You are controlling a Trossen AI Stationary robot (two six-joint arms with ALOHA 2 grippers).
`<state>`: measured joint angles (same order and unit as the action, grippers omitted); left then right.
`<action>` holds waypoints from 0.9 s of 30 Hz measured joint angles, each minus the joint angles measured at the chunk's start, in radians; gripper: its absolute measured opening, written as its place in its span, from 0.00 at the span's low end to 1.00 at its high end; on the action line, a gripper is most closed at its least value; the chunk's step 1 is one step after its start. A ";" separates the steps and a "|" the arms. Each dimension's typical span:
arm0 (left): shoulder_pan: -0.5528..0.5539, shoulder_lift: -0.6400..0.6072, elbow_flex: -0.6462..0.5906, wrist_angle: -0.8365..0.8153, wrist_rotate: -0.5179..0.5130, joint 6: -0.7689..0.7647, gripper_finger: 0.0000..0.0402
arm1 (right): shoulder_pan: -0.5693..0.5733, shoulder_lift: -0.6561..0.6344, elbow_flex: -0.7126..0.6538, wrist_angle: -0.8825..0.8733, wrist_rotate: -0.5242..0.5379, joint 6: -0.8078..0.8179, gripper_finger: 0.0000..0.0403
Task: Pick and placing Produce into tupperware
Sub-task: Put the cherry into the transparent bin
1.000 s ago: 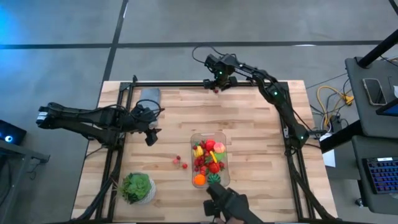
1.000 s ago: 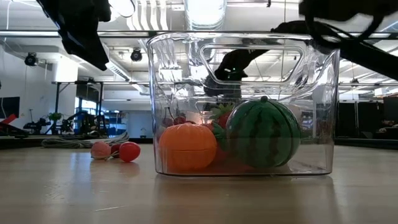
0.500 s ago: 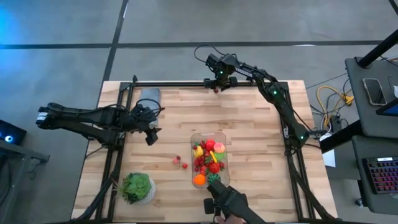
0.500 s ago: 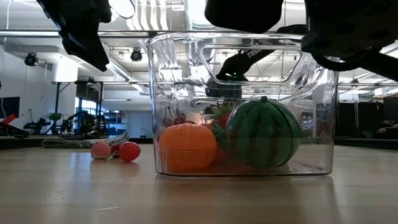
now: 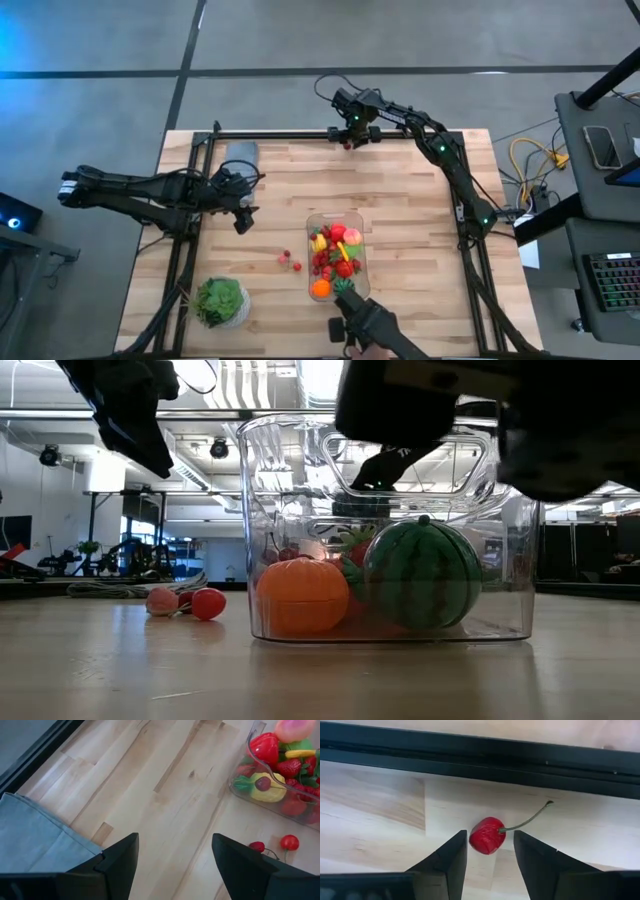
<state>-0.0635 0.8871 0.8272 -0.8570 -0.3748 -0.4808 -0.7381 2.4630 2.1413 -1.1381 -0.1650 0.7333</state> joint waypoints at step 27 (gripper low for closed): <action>0.000 -0.007 -0.017 0.002 0.000 0.000 0.59 | 0.020 -0.032 -0.006 -0.031 -0.043 -0.069 0.16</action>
<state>-0.0635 0.8806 0.8101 -0.8550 -0.3745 -0.4812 -0.7186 2.4309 2.1357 -1.1690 -0.2081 0.6640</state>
